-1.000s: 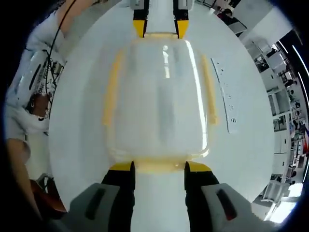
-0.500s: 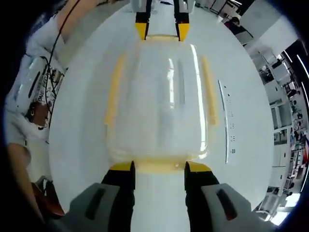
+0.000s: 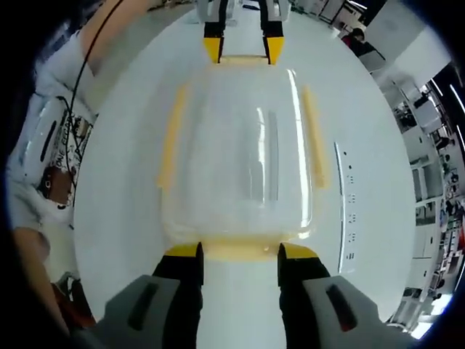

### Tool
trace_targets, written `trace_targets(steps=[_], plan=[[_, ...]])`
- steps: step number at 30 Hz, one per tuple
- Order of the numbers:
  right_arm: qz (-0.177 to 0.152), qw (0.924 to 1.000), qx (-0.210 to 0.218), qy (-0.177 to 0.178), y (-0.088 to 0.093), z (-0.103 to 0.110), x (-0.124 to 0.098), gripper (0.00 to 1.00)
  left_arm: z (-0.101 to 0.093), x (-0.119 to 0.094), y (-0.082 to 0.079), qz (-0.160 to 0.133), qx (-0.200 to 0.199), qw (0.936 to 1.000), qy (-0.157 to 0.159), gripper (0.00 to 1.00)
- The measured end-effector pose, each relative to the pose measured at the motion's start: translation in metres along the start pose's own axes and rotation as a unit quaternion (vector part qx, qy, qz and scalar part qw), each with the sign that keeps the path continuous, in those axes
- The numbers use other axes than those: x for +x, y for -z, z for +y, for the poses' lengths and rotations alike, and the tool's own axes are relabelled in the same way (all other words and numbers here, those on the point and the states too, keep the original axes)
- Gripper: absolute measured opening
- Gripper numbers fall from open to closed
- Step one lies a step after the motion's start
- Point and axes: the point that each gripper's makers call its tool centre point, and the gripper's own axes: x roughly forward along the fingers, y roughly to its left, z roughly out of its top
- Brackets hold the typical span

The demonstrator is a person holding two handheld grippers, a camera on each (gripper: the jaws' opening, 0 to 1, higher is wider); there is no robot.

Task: Snap each plastic latch of the storage box into its locked position after aligning the lid with the box until every specified latch is closed and the lid sits flush.

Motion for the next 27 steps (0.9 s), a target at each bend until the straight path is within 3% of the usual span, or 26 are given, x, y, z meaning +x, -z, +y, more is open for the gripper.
trace_targets(steps=[13, 27], plan=[[0.003, 0.9999, 0.011, -0.010, -0.011, 0.002, 0.019, 0.40, 0.005, 0.013, 0.020, 0.019, 0.005, 0.9998, -0.002, 0.39], [0.014, 0.9994, 0.025, -0.022, -0.005, -0.001, 0.035, 0.40, 0.015, 0.025, 0.021, 0.025, 0.015, 0.9995, -0.006, 0.39]])
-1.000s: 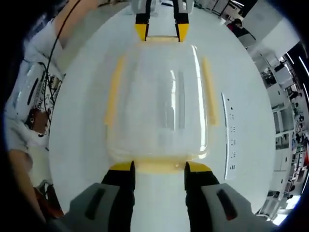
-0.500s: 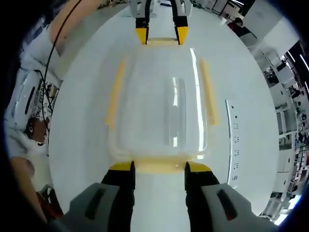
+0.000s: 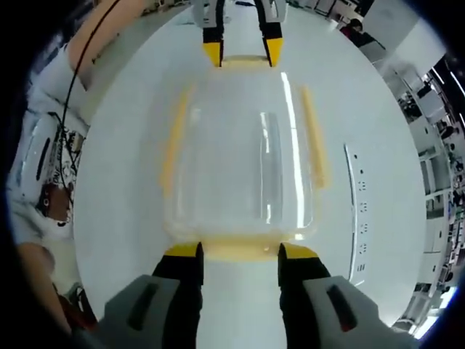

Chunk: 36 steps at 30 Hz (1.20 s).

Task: Snap each plastic latch of the storage box into its locked position after aligning the lid with the box until every specified latch is closed and the lid sits flush.

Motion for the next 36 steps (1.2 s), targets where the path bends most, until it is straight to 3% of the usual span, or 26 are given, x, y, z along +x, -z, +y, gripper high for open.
trace_targets(steps=[15, 26, 36], plan=[[-0.009, 0.9997, 0.018, -0.014, 0.006, 0.000, 0.003, 0.41, 0.008, 0.006, -0.002, 0.002, 0.002, 1.0000, -0.009, 0.38], [-0.017, 0.9998, -0.002, -0.007, 0.003, 0.000, 0.006, 0.42, -0.002, 0.005, 0.003, -0.010, -0.007, 0.9998, -0.018, 0.37], [-0.020, 0.9997, -0.006, -0.012, 0.000, 0.006, 0.006, 0.41, -0.010, 0.004, 0.006, 0.001, -0.009, 0.9999, -0.012, 0.37]])
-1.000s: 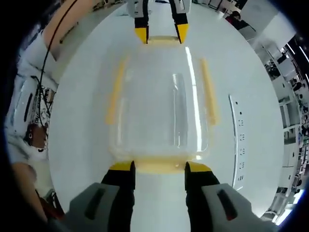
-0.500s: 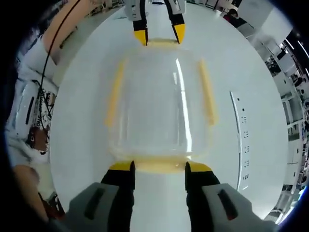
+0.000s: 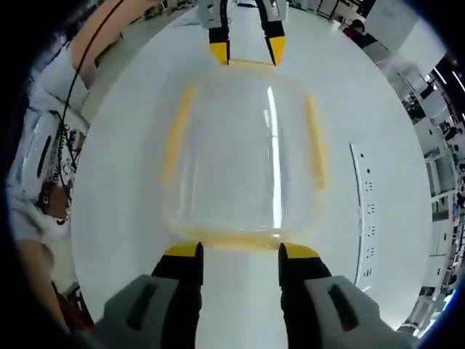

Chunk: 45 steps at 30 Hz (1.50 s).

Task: Snap each plastic latch of the storage box into its locked position after aligning the lid with the box until every specified latch is closed and the lid sits flush.

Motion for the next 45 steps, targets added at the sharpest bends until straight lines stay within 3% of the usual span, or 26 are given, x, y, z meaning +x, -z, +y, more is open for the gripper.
trace_targets(steps=[5, 11, 15, 18, 22, 24, 27, 32, 39, 45], plan=[[-0.001, 1.0000, -0.003, 0.002, -0.001, 0.000, 0.000, 0.41, -0.002, 0.001, 0.002, 0.011, 0.004, 0.9999, 0.001, 0.37], [-0.014, 0.9998, -0.008, 0.009, 0.001, -0.001, -0.003, 0.41, 0.001, 0.000, 0.009, 0.003, -0.009, 0.9999, -0.005, 0.39], [-0.016, 0.9997, -0.003, 0.018, 0.007, -0.002, -0.008, 0.38, 0.006, -0.010, 0.017, 0.007, 0.002, 0.9996, -0.029, 0.37], [-0.013, 0.9994, -0.001, 0.032, 0.015, -0.006, -0.014, 0.37, 0.017, -0.022, 0.014, -0.008, -0.002, 0.9980, -0.062, 0.37], [-0.030, 0.9983, 0.001, 0.049, 0.016, -0.008, -0.019, 0.36, 0.019, -0.029, 0.002, -0.032, -0.003, 0.9969, -0.071, 0.36], [-0.034, 0.9977, 0.000, 0.058, 0.017, -0.009, -0.020, 0.35, 0.023, -0.031, -0.019, -0.070, -0.006, 0.9952, -0.068, 0.35], [-0.035, 0.9974, -0.003, 0.063, 0.020, -0.008, -0.021, 0.34, 0.023, -0.032, -0.040, -0.102, 0.000, 0.9930, -0.059, 0.31], [-0.058, 0.9944, -0.007, 0.088, 0.021, -0.012, -0.025, 0.31, 0.012, -0.018, -0.064, -0.105, 0.017, 0.9940, -0.027, 0.24], [-0.109, 0.9886, -0.004, 0.104, 0.022, -0.014, -0.024, 0.30, 0.005, -0.001, -0.097, -0.114, 0.012, 0.9933, 0.009, 0.17], [-0.117, 0.9868, -0.001, 0.112, 0.033, -0.021, -0.022, 0.29, 0.005, 0.013, -0.105, -0.089, 0.002, 0.9954, 0.037, 0.14]])
